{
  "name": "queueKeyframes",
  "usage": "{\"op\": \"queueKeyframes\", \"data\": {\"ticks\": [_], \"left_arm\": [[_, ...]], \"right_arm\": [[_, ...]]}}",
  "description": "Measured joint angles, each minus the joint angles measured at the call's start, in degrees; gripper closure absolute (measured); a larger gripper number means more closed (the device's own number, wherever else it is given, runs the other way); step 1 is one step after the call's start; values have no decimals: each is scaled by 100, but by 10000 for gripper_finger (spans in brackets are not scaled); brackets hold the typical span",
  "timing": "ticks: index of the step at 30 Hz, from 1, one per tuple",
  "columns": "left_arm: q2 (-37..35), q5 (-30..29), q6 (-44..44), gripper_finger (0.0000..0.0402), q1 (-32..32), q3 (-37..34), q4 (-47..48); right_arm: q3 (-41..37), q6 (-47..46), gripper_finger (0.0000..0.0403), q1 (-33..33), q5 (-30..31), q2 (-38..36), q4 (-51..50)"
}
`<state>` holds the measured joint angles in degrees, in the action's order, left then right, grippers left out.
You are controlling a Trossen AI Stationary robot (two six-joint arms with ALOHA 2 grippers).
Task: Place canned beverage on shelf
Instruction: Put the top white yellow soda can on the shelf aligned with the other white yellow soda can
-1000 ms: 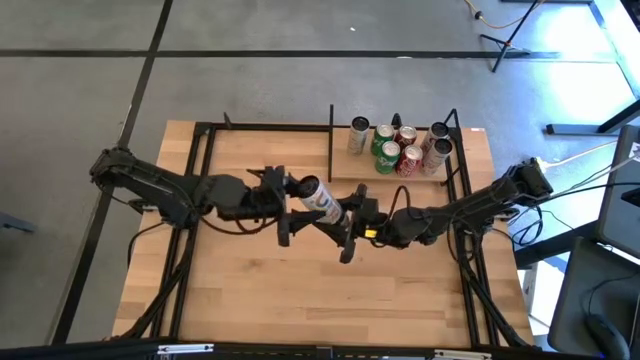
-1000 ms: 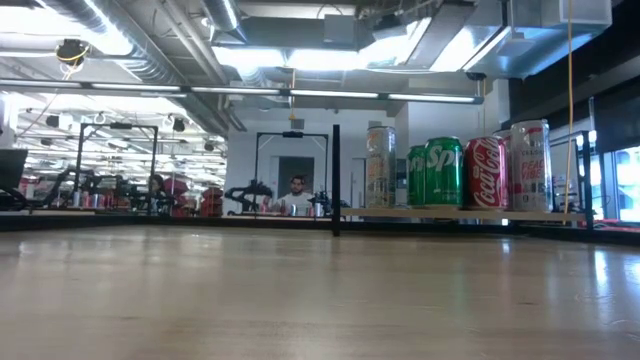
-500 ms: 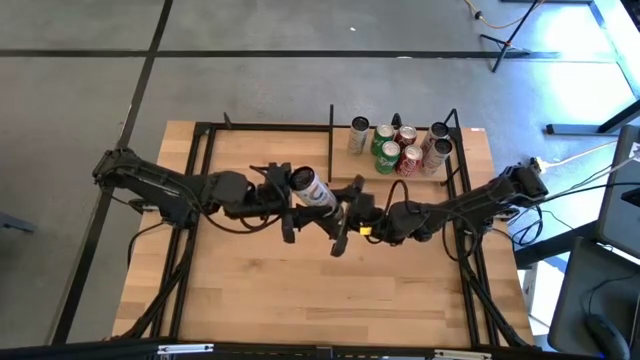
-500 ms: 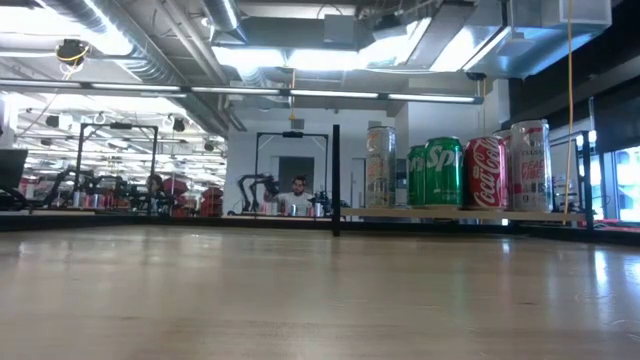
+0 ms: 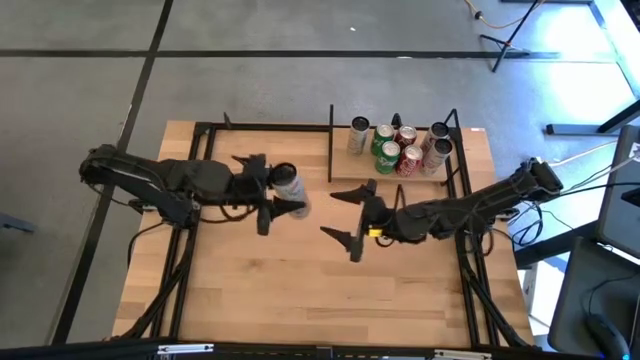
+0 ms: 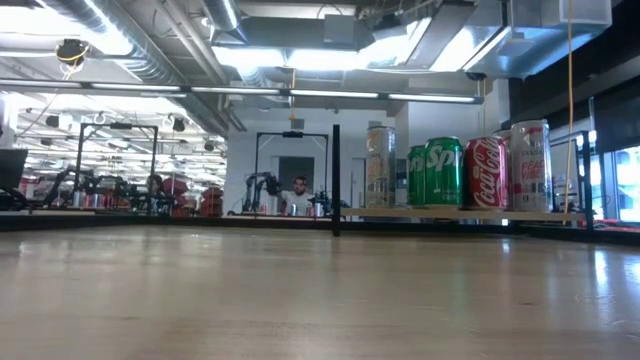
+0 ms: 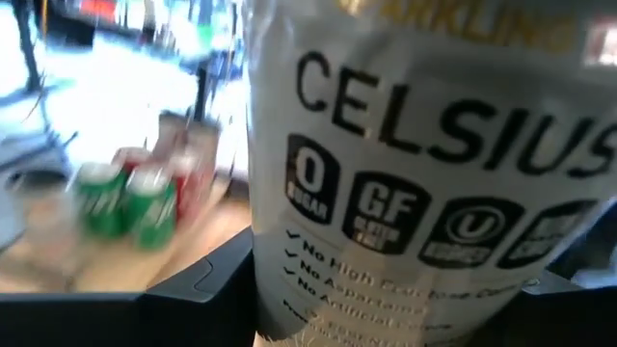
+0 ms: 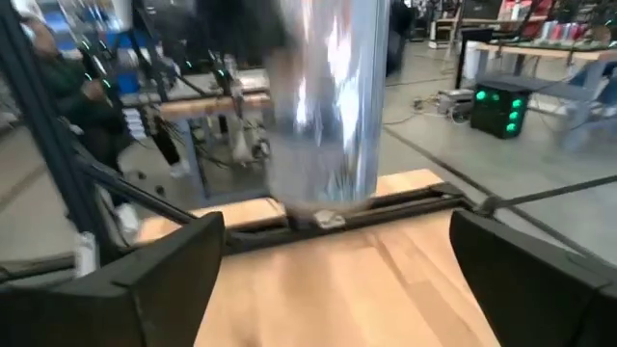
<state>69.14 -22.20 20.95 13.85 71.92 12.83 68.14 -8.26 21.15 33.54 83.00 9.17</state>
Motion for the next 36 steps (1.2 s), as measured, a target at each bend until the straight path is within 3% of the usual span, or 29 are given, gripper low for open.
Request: {"op": "queueKeyframes", "data": {"ticks": [5,15,24,28,34,36], "left_arm": [[124,38,83,178,-20,-37,1116],[720,422,55,171,-20,-30,931],[895,563,-52,169,-50,-31,875],[903,695,-162,169,-42,-31,862],[903,638,-200,168,-45,-31,811],[902,605,-194,165,-32,-31,780]], "right_arm": [[0,4,12,10,-2,-35,535],[-11,215,11,-348,-224,625,1871],[361,211,17,-369,-116,1113,1841],[493,267,55,-371,-113,1191,1768],[516,278,179,-431,-175,1182,1648],[518,329,179,-422,-156,1178,1640]]}}
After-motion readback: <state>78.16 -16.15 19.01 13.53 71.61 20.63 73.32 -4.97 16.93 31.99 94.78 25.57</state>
